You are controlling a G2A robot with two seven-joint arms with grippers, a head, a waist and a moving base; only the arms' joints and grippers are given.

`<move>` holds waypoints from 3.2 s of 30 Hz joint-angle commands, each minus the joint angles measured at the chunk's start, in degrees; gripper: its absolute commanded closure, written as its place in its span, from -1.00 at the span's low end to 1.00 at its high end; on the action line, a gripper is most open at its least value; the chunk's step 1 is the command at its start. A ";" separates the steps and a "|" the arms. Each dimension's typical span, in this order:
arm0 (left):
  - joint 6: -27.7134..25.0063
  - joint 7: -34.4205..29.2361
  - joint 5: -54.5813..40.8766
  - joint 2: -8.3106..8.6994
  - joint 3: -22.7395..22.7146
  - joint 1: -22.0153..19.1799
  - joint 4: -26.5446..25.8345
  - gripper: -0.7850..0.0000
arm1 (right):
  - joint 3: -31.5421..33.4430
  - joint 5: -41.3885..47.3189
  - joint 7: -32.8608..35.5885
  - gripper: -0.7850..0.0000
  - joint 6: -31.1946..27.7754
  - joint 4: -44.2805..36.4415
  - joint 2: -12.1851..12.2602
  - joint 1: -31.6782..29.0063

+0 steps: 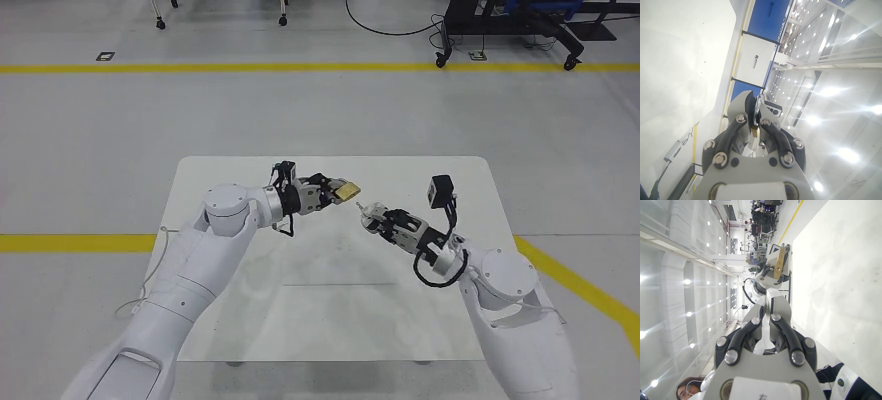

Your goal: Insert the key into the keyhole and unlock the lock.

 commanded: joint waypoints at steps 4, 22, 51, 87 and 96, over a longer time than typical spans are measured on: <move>-0.20 0.35 0.42 0.07 -0.33 0.24 -0.80 1.00 | -0.39 -0.36 -1.11 1.00 0.72 1.36 0.05 0.74; -3.51 0.75 3.29 0.00 -0.10 0.85 -2.01 1.00 | -0.68 7.46 -1.72 1.00 0.08 4.94 -0.12 1.38; -4.86 -0.18 5.28 -0.04 -0.39 1.83 -2.23 1.00 | -1.95 5.12 -4.57 1.00 0.35 2.41 0.38 0.24; -5.85 -0.36 6.60 0.27 -1.73 3.40 -4.80 1.00 | -3.93 4.42 -6.95 -0.81 -0.80 2.43 0.41 1.69; -19.78 13.74 19.95 1.04 -2.85 4.02 -5.49 1.00 | -0.74 7.75 -4.27 -0.84 -5.77 1.42 0.75 -0.30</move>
